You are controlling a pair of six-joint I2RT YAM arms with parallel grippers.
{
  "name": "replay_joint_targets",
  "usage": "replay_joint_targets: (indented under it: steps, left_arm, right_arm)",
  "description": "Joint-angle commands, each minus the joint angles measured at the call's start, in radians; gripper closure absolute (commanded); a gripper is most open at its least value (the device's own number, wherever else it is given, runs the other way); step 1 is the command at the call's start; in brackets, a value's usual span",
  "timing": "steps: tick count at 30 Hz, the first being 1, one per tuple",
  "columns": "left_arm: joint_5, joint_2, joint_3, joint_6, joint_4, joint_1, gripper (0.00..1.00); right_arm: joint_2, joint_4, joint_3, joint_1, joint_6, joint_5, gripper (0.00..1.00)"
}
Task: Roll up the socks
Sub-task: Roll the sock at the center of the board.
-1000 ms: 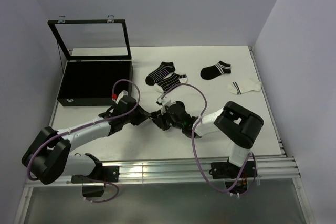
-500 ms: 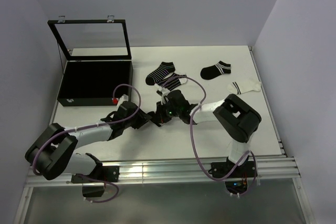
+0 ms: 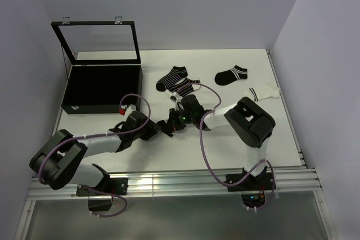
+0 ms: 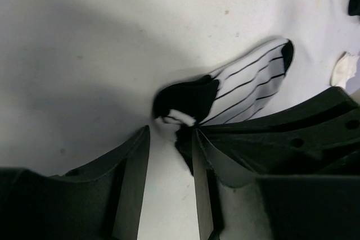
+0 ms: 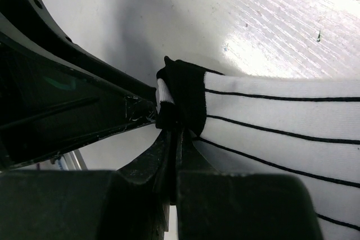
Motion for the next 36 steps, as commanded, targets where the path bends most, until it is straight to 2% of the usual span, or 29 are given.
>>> replay_joint_targets:
  steps: [1, 10, 22, 27, 34, 36]
  left_arm:
    - [-0.032, -0.022, -0.024, -0.03, 0.027, -0.006, 0.57]
    - [-0.05, 0.016, -0.044, -0.061, 0.075, -0.014, 0.53]
    - [-0.076, 0.088, -0.047, -0.093, 0.079, -0.014, 0.66]
    - [-0.073, 0.112, -0.046, -0.099, 0.072, -0.014, 0.75]
    - [-0.075, 0.145, -0.014, -0.093, 0.021, -0.014, 1.0]
    - [-0.081, 0.145, -0.005, -0.087, -0.01, -0.014, 1.0]
  right_arm:
    - [0.045, -0.038, 0.014, -0.011, 0.018, -0.01, 1.0]
    - [0.062, -0.032, 0.019, -0.02, 0.038, -0.038, 1.0]
    - [0.076, -0.018, 0.019, -0.023, 0.061, -0.067, 1.0]
    - [0.084, -0.02, 0.025, -0.023, 0.066, -0.079, 1.0]
    - [0.085, -0.026, 0.027, -0.025, 0.061, -0.078, 1.0]
    - [0.072, -0.029, 0.024, -0.023, 0.05, -0.064, 0.98]
